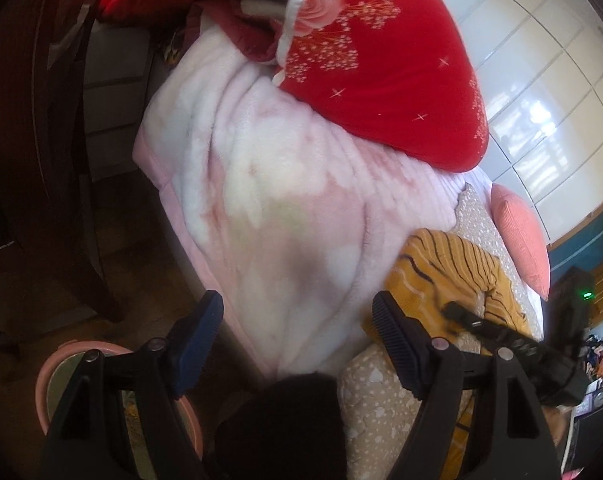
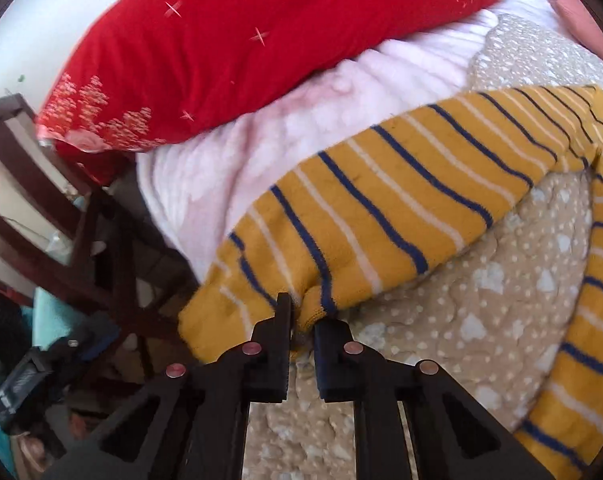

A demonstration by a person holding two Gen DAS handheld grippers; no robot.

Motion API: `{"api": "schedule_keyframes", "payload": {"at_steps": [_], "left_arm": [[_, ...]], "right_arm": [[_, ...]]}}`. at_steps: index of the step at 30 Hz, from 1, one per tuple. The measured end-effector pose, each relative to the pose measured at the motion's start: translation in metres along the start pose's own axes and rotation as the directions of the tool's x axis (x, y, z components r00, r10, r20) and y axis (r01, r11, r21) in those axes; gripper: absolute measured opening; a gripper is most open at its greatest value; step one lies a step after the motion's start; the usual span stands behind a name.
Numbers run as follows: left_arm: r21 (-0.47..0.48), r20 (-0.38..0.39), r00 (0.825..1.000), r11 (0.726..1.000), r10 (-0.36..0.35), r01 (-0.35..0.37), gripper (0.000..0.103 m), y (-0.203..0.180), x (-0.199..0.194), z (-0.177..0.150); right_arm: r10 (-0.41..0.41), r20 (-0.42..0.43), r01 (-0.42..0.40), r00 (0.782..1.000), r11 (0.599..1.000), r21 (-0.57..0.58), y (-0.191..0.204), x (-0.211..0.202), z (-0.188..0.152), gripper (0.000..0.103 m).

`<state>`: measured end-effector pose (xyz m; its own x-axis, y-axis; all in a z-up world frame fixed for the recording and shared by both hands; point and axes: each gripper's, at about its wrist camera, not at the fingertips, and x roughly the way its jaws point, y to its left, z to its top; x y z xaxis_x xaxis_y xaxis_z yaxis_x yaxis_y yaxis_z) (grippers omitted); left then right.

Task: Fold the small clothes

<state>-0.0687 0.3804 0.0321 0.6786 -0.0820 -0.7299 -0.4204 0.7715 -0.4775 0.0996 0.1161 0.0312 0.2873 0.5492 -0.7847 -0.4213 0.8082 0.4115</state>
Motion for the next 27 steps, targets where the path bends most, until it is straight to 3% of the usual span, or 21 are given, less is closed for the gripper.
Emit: {"api": "schedule_keyframes", "payload": {"at_steps": [5, 9, 12, 14, 15, 18, 19, 20, 21, 22, 25, 27], "left_arm": [[0.036, 0.015, 1.0, 0.999, 0.003, -0.004, 0.076, -0.016, -0.01, -0.004], [0.067, 0.003, 1.0, 0.998, -0.002, 0.001, 0.076, -0.032, -0.009, -0.011], [0.095, -0.021, 1.0, 0.995, -0.02, 0.022, 0.076, -0.049, -0.005, -0.019], [0.125, -0.034, 0.999, 0.992, -0.033, 0.036, 0.076, -0.063, -0.002, -0.026], [0.147, -0.041, 0.998, 0.988, -0.038, 0.044, 0.076, -0.072, -0.001, -0.03], [0.196, -0.066, 0.996, 0.979, -0.054, 0.066, 0.076, -0.093, 0.003, -0.041], [0.21, -0.075, 0.995, 0.975, -0.059, 0.074, 0.076, -0.1, 0.004, -0.044], [0.221, -0.08, 0.995, 0.972, -0.064, 0.08, 0.076, -0.105, 0.004, -0.047], [0.231, -0.082, 0.994, 0.969, -0.066, 0.084, 0.077, -0.108, 0.004, -0.05], [0.242, -0.085, 0.994, 0.966, -0.069, 0.088, 0.078, -0.113, 0.004, -0.052], [0.269, -0.106, 0.992, 0.958, -0.072, 0.099, 0.081, -0.125, 0.012, -0.058], [0.282, -0.13, 0.989, 0.953, -0.076, 0.11, 0.081, -0.132, 0.018, -0.064]], "right_arm": [[-0.052, 0.096, 0.061, 0.994, 0.993, -0.097, -0.019, -0.091, 0.011, 0.009], [-0.169, 0.146, 0.182, 0.975, 0.98, -0.076, -0.069, -0.167, 0.02, 0.009], [-0.295, 0.139, 0.298, 0.945, 0.955, -0.001, -0.123, -0.212, 0.026, 0.009], [-0.391, 0.112, 0.383, 0.914, 0.92, 0.082, -0.168, -0.234, 0.023, 0.009], [-0.432, 0.103, 0.422, 0.896, 0.9, 0.106, -0.185, -0.239, 0.02, 0.009], [-0.612, 0.021, 0.6, 0.791, 0.781, 0.174, -0.244, -0.246, 0.011, 0.01], [-0.698, -0.035, 0.69, 0.715, 0.697, 0.197, -0.266, -0.244, 0.006, 0.014], [-0.743, -0.069, 0.738, 0.666, 0.642, 0.208, -0.278, -0.243, 0.001, 0.016], [-0.768, -0.085, 0.764, 0.634, 0.607, 0.216, -0.287, -0.244, -0.005, 0.017], [-0.764, -0.068, 0.755, 0.641, 0.613, 0.234, -0.29, -0.247, -0.011, 0.018], [-0.715, 0.015, 0.684, 0.698, 0.674, 0.281, -0.283, -0.26, -0.023, 0.032], [-0.704, 0.054, 0.667, 0.708, 0.692, 0.275, -0.269, -0.258, -0.025, 0.032]]}}
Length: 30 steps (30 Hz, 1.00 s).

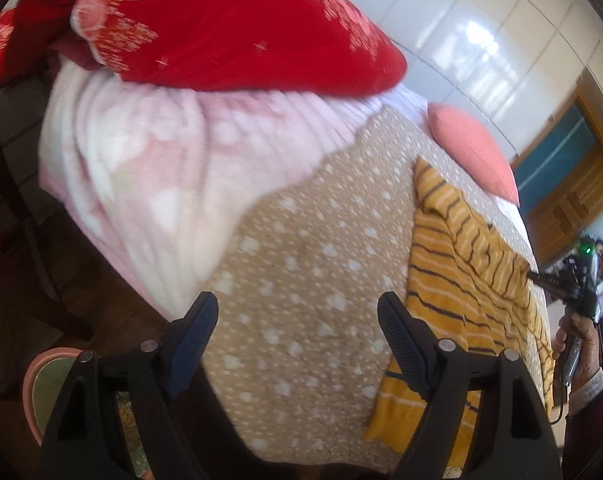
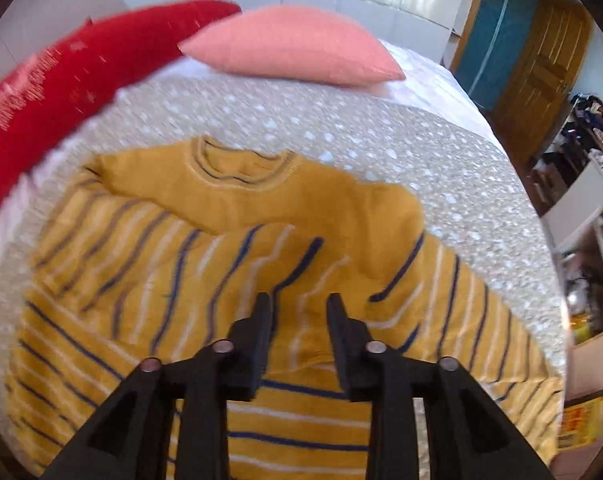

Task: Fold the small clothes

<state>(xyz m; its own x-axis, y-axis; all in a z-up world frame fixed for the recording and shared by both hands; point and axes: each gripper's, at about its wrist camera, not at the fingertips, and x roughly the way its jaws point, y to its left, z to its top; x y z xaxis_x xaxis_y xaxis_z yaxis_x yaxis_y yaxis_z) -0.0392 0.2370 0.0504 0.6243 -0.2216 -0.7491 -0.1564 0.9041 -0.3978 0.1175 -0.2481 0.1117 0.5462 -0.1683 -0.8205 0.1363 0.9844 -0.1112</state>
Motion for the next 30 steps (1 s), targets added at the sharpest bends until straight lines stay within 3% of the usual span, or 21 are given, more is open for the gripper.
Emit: {"api": "schedule_keyframes", "payload": {"at_steps": [3, 7, 12, 16, 23, 27, 30], "left_arm": [[0.031, -0.03, 0.999, 0.999, -0.015, 0.016, 0.081, -0.013, 0.011, -0.007], [0.084, -0.075, 0.997, 0.996, -0.015, 0.022, 0.081, -0.028, 0.02, -0.019], [0.114, -0.068, 0.997, 0.993, -0.03, 0.038, 0.081, -0.04, 0.01, -0.021], [0.133, -0.057, 0.998, 0.991, -0.02, 0.027, 0.082, -0.046, 0.004, -0.019], [0.114, -0.12, 0.992, 0.992, -0.039, 0.053, 0.082, -0.061, 0.022, -0.024], [0.143, -0.157, 0.986, 0.987, -0.053, 0.076, 0.082, -0.08, 0.025, -0.033], [0.172, -0.15, 0.988, 0.982, -0.048, 0.074, 0.082, -0.09, 0.02, -0.034]], "right_arm": [[0.069, 0.04, -0.068, 0.997, 0.998, -0.016, 0.018, -0.013, -0.015, 0.032], [0.2, 0.001, -0.2, 0.98, 0.98, 0.013, 0.033, 0.0, -0.039, 0.033], [0.181, -0.083, -0.168, 0.98, 0.975, 0.144, 0.016, 0.041, -0.057, 0.041], [0.308, 0.009, -0.294, 0.952, 0.901, 0.318, -0.028, 0.029, -0.071, 0.041], [0.251, 0.106, -0.273, 0.962, 0.885, 0.377, -0.081, 0.002, -0.086, 0.041], [0.257, 0.168, -0.303, 0.952, 0.878, 0.37, -0.074, 0.001, -0.067, 0.041], [0.246, 0.166, -0.292, 0.955, 0.871, 0.395, -0.068, 0.02, -0.049, 0.041]]}}
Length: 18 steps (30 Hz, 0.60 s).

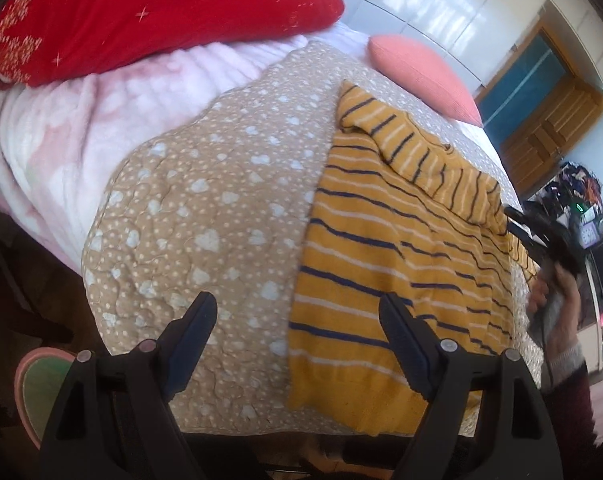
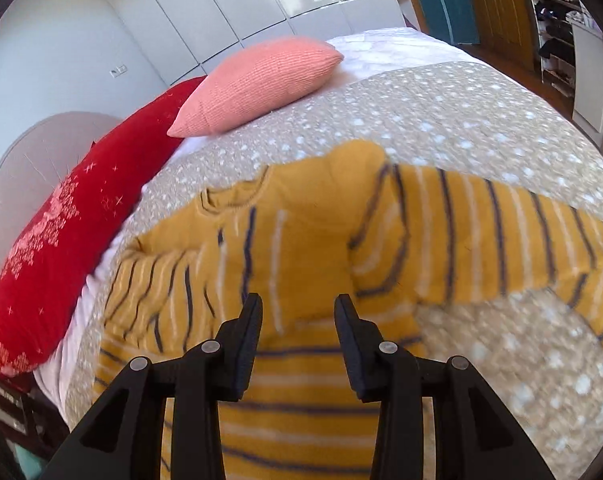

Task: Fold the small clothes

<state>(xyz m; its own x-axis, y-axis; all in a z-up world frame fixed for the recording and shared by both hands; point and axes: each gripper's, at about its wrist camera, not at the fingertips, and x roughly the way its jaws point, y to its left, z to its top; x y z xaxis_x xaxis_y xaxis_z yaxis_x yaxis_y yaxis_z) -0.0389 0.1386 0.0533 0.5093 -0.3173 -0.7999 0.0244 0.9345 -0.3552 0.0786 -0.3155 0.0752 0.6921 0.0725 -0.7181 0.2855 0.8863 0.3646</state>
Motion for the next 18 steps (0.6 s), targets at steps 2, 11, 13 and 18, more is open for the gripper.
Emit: {"api": "schedule_keyframes", "payload": {"at_steps": [2, 11, 13, 18], "left_arm": [[0.007, 0.006, 1.0, 1.0, -0.001, 0.001, 0.082, -0.002, -0.003, 0.001], [-0.011, -0.02, 1.0, 1.0, 0.007, -0.007, 0.082, 0.008, 0.006, 0.004], [-0.012, -0.021, 1.0, 1.0, 0.01, -0.01, 0.082, 0.008, 0.008, 0.004], [0.015, -0.015, 1.0, 1.0, -0.021, 0.022, 0.082, -0.004, 0.005, 0.0]], "right_arm": [[-0.044, 0.001, 0.044, 0.999, 0.998, 0.048, -0.001, 0.022, 0.009, 0.041], [0.222, -0.075, -0.219, 0.972, 0.974, 0.052, 0.012, 0.024, 0.032, 0.001], [0.241, -0.014, -0.24, 0.97, 0.969, 0.058, 0.009, 0.002, 0.035, 0.001], [-0.039, -0.035, 0.038, 0.999, 0.999, -0.017, -0.006, 0.003, 0.024, 0.005]]}}
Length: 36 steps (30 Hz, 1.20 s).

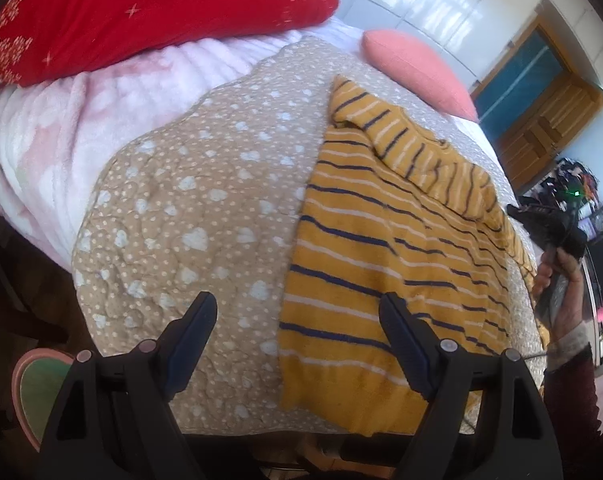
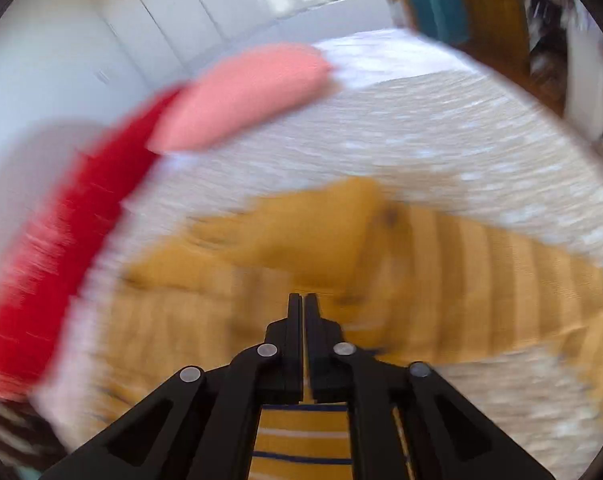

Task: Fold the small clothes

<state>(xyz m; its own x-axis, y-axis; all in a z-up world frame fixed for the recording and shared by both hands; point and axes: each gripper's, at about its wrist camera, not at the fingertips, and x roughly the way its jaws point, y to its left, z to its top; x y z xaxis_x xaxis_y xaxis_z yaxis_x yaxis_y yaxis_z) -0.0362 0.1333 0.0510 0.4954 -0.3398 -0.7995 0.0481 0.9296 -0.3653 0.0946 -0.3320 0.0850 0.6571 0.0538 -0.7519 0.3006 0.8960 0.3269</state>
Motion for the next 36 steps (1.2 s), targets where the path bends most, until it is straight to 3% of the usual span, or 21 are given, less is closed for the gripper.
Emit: {"api": "schedule_keyframes", "payload": {"at_steps": [2, 4, 8, 10, 13, 14, 15, 19, 23, 27, 29, 31, 36], "left_arm": [[0.022, 0.003, 1.0, 1.0, 0.004, -0.004, 0.082, -0.006, -0.002, -0.003], [0.028, -0.008, 1.0, 1.0, 0.0, 0.0, 0.082, -0.009, 0.0, -0.004], [0.031, -0.012, 1.0, 1.0, -0.001, 0.002, 0.082, -0.012, -0.001, -0.006], [0.036, -0.009, 1.0, 0.999, 0.003, -0.003, 0.082, -0.013, -0.003, -0.008], [0.035, -0.003, 1.0, 0.999, 0.013, -0.013, 0.082, -0.011, -0.006, -0.009], [0.031, -0.001, 1.0, 0.999, 0.017, -0.017, 0.082, -0.01, -0.007, -0.01], [0.026, 0.0, 1.0, 0.999, 0.018, -0.018, 0.082, -0.008, -0.008, -0.01], [0.013, 0.006, 0.999, 0.999, 0.033, -0.033, 0.082, 0.002, -0.011, -0.01], [-0.005, -0.01, 1.0, 1.0, 0.029, -0.029, 0.082, 0.007, -0.005, -0.009], [0.02, -0.01, 1.0, 1.0, 0.018, -0.018, 0.082, -0.001, -0.004, -0.013], [0.036, -0.023, 1.0, 0.999, 0.019, -0.018, 0.082, -0.006, 0.001, -0.014], [0.044, -0.039, 0.999, 0.999, 0.013, -0.011, 0.082, -0.011, 0.005, -0.014], [0.079, -0.059, 0.998, 0.997, 0.0, 0.005, 0.082, -0.035, 0.014, -0.018]], "right_arm": [[0.141, -0.039, -0.137, 0.989, 0.987, 0.084, -0.011, 0.002, -0.012, 0.007], [0.192, -0.035, -0.185, 0.981, 0.972, 0.146, -0.017, 0.006, -0.022, 0.027], [0.247, -0.073, -0.223, 0.966, 0.944, 0.242, -0.022, 0.026, -0.036, 0.032], [0.21, -0.084, -0.178, 0.974, 0.941, 0.288, -0.024, 0.041, -0.039, 0.034], [0.2, -0.029, -0.177, 0.979, 0.917, 0.357, -0.033, 0.053, -0.037, 0.033], [0.201, -0.028, -0.177, 0.979, 0.914, 0.365, -0.033, 0.055, -0.035, 0.028], [0.209, -0.03, -0.184, 0.977, 0.911, 0.368, -0.034, 0.056, -0.033, 0.006], [0.26, 0.086, -0.273, 0.962, 0.882, 0.385, -0.044, 0.023, -0.033, 0.005], [0.194, 0.094, -0.216, 0.976, 0.896, 0.388, -0.072, -0.007, -0.055, 0.01], [0.129, 0.137, -0.176, 0.982, 0.887, 0.427, -0.121, -0.048, -0.09, 0.021], [0.094, 0.188, -0.174, 0.978, 0.864, 0.472, -0.155, -0.077, -0.109, 0.031], [0.045, 0.248, -0.179, 0.968, 0.816, 0.549, -0.197, -0.106, -0.125, 0.044], [-0.006, 0.284, -0.185, 0.959, 0.746, 0.64, -0.26, -0.137, -0.12, 0.052]]}}
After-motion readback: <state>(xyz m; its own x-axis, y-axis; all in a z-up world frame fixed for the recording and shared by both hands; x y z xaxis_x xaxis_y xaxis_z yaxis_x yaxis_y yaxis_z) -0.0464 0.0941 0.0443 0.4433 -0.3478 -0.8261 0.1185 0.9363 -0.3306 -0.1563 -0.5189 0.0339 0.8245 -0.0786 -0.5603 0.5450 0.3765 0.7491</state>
